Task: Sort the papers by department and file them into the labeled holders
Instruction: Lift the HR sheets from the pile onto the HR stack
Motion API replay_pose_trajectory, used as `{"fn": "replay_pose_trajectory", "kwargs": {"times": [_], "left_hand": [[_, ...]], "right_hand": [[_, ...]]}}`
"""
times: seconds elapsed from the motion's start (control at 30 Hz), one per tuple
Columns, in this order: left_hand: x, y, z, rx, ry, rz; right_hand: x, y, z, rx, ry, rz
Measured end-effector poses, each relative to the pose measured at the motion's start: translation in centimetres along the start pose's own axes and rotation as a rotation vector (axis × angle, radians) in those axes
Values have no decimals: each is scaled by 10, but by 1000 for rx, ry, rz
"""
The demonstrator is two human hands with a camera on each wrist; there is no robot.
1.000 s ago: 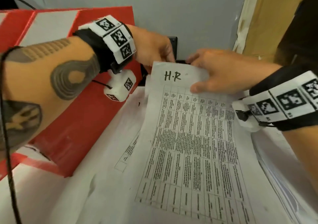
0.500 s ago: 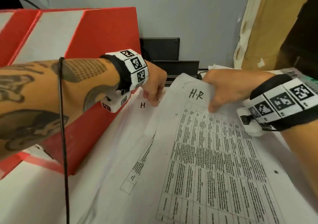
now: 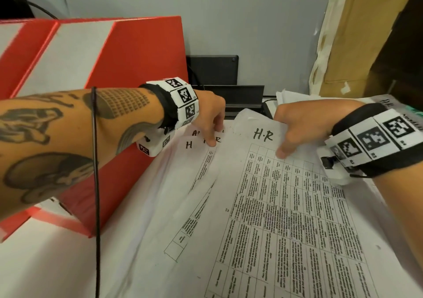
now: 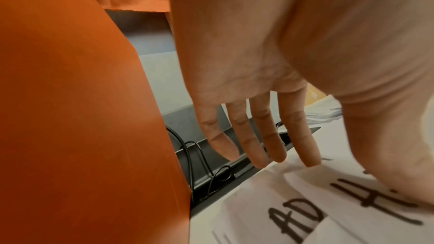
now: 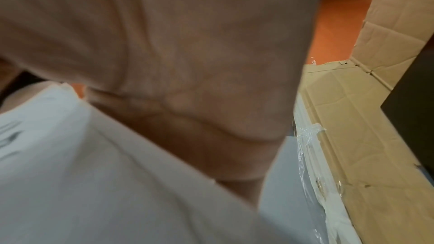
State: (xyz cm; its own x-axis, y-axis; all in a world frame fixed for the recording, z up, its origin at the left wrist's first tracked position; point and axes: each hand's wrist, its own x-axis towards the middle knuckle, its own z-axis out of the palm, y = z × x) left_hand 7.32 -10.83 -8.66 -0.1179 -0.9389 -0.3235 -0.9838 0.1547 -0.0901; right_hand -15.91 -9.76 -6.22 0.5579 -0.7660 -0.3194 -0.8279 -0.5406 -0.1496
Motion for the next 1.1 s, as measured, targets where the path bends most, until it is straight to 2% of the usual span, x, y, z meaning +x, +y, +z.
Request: {"fn": "replay_pose_trajectory", "kwargs": {"times": [0.1,0.27,0.5,0.63,0.7,0.8,0.9,0.97,1.03,1.1], "left_hand": [[2,1,-1,37,44,-20],[-4,2,-6,30,114,-59],[-1,-3,-7,87,-22,-106],[-13,-5,-24,114,109,-62],[-18,-7,-33,20,119,-33],[-29,-6,-42,-184,32,74],[-37,-5,-45,-458,-59,118],[-38,-4,-45,-629,-43,82],[-33,-5,-44,-709,-27,-17],[-29,-4,-39,-539,-116,-76]], "right_hand": [[3,1,2,11,50,13],[5,-2,4,42,87,-50],[8,5,4,33,75,-57],[12,6,7,44,141,-123],[14,3,9,117,200,-184],[16,-2,11,194,266,-274],[15,-3,12,202,318,-310],[14,0,9,257,366,-336],[9,5,4,353,358,-358],[2,9,1,411,255,-398]]}}
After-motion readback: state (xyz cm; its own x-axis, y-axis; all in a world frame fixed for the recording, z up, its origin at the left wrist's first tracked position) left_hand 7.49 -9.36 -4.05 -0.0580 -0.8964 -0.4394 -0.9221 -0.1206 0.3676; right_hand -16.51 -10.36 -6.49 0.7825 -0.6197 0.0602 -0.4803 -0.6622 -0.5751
